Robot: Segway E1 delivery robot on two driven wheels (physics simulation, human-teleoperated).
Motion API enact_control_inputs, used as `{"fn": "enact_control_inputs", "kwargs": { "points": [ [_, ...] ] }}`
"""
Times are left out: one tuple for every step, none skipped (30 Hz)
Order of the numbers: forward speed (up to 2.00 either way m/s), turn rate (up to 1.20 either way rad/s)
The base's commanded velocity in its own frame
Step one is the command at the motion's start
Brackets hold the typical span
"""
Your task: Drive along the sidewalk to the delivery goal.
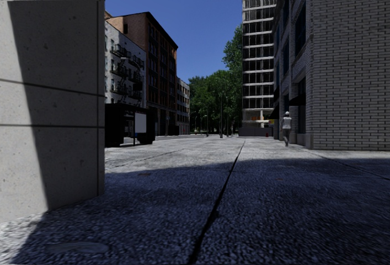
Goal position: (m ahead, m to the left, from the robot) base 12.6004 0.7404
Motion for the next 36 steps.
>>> {"fn": "enact_control_inputs", "kwargs": {
  "points": [
    [2.00,0.00],
    [2.00,0.00],
    [2.00,0.00],
    [2.00,0.00],
    [2.00,0.00],
    [2.00,0.00],
    [2.00,0.00],
    [2.00,0.00],
    [2.00,0.00],
    [2.00,0.00],
    [2.00,0.00],
    [2.00,0.00],
    [2.00,0.00],
    [2.00,0.00],
    [2.00,0.00],
    [2.00,0.00],
    [2.00,0.00],
    [2.00,0.00],
    [2.00,0.00],
    [2.00,0.00],
    [2.00,0.00],
    [2.00,0.04],
    [2.00,0.04],
    [2.00,0.10],
    [2.00,0.18],
    [2.00,0.23],
    [2.00,0.27],
    [2.00,0.27],
    [2.00,0.28],
    [2.00,0.28],
    [2.00,0.28],
    [2.00,0.28],
    [2.00,0.28],
    [2.00,0.28],
    [2.00,0.28],
    [2.00,0.28]
  ]
}}
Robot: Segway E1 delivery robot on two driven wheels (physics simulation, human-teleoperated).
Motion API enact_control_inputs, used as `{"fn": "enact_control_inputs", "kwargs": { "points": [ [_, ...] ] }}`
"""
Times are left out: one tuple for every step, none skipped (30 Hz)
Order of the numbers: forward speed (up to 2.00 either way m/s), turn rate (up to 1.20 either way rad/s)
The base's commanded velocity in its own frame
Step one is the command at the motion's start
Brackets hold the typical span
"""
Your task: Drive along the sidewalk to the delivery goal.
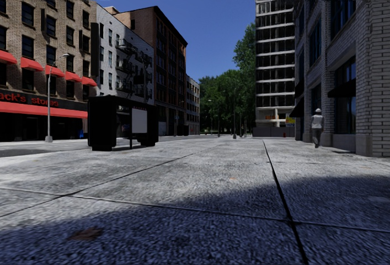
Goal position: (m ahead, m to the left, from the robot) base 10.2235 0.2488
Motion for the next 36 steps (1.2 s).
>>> {"fn": "enact_control_inputs", "kwargs": {
  "points": [
    [2.00,0.28],
    [2.00,0.28],
    [2.00,0.28],
    [2.00,0.28],
    [2.00,0.28],
    [2.00,0.28],
    [2.00,0.28],
    [2.00,0.21],
    [2.00,0.00],
    [2.00,0.00],
    [2.00,0.00],
    [2.00,0.00],
    [2.00,0.00],
    [2.00,0.00],
    [2.00,0.00],
    [2.00,0.00],
    [2.00,0.00],
    [2.00,0.00],
    [2.00,0.00],
    [2.00,0.00],
    [2.00,0.00],
    [2.00,0.00],
    [2.00,0.00],
    [2.00,0.00],
    [2.00,0.00],
    [2.00,0.00],
    [2.00,0.00],
    [2.00,0.00],
    [2.00,0.00],
    [2.00,0.00],
    [2.00,0.00],
    [2.00,0.00],
    [2.00,0.00],
    [2.00,0.00],
    [2.00,0.00],
    [2.00,0.00]
  ]
}}
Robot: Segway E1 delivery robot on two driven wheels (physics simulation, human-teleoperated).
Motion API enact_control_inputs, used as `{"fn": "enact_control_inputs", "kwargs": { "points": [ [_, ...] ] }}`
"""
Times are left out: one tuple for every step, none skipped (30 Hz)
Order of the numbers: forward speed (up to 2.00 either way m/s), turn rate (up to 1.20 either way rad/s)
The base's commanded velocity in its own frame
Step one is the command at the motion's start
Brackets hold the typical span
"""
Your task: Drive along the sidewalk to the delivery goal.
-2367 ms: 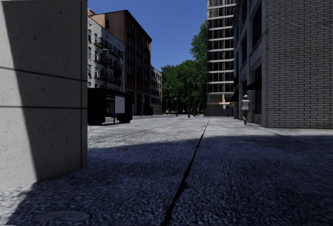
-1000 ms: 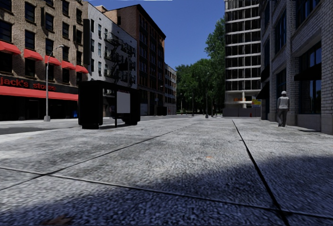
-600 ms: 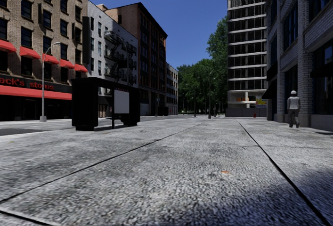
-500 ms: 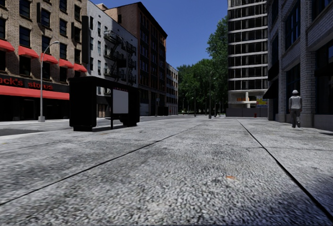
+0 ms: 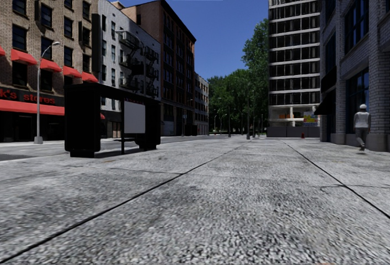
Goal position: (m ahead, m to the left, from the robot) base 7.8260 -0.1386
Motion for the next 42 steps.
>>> {"fn": "enact_control_inputs", "kwargs": {
  "points": [
    [2.00,0.00],
    [2.00,0.00],
    [2.00,0.00],
    [2.00,0.00],
    [2.00,0.00],
    [2.00,0.00],
    [2.00,0.00],
    [2.00,0.00],
    [2.00,0.00],
    [2.00,0.00],
    [2.00,0.02],
    [2.00,0.02],
    [2.00,0.12],
    [2.00,0.21],
    [2.00,0.24],
    [2.00,0.25],
    [2.00,0.25],
    [2.00,0.25],
    [2.00,0.25],
    [2.00,0.25],
    [2.00,0.25],
    [2.00,0.25],
    [2.00,0.25],
    [2.00,0.25],
    [2.00,0.25],
    [2.00,0.25],
    [2.00,0.25],
    [2.00,0.25],
    [2.00,0.25],
    [2.00,0.25],
    [2.00,0.25],
    [2.00,0.21],
    [2.00,0.00],
    [2.00,0.00],
    [2.00,0.00],
    [2.00,0.00],
    [2.00,0.00],
    [2.00,0.00],
    [2.00,0.00],
    [2.00,0.00],
    [2.00,0.00],
    [2.00,0.00]
  ]
}}
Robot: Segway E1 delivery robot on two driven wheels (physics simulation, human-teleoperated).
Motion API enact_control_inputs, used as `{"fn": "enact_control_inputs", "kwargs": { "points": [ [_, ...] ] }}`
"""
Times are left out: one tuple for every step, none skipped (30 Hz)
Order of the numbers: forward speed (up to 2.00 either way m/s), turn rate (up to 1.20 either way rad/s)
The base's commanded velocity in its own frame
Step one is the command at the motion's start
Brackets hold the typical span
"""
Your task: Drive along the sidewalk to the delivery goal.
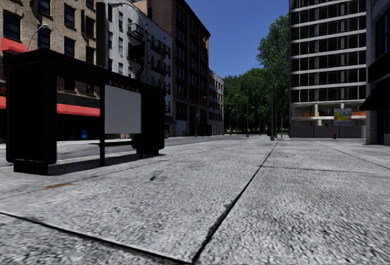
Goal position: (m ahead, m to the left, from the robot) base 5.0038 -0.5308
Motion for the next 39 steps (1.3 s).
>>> {"fn": "enact_control_inputs", "kwargs": {
  "points": [
    [2.00,0.00],
    [2.00,0.00],
    [2.00,0.00],
    [2.00,0.00],
    [2.00,0.00],
    [2.00,0.00],
    [2.00,0.00],
    [2.00,0.00],
    [2.00,0.00],
    [2.00,0.00],
    [2.00,0.00],
    [2.00,0.00],
    [2.00,0.00],
    [2.00,0.00],
    [2.00,0.00],
    [2.00,0.00],
    [2.00,0.00],
    [2.00,0.00],
    [2.00,0.00],
    [2.00,-0.04],
    [2.00,-0.06],
    [2.00,-0.06],
    [2.00,-0.06],
    [2.00,-0.06],
    [2.00,-0.06],
    [2.00,-0.06],
    [2.00,-0.07],
    [2.00,-0.07],
    [2.00,-0.07],
    [2.00,-0.07],
    [2.00,-0.07],
    [2.00,-0.07],
    [2.00,-0.14],
    [2.00,-0.22],
    [2.00,-0.22],
    [2.00,-0.28],
    [2.00,-0.30],
    [2.00,-0.31],
    [2.00,-0.33]
  ]
}}
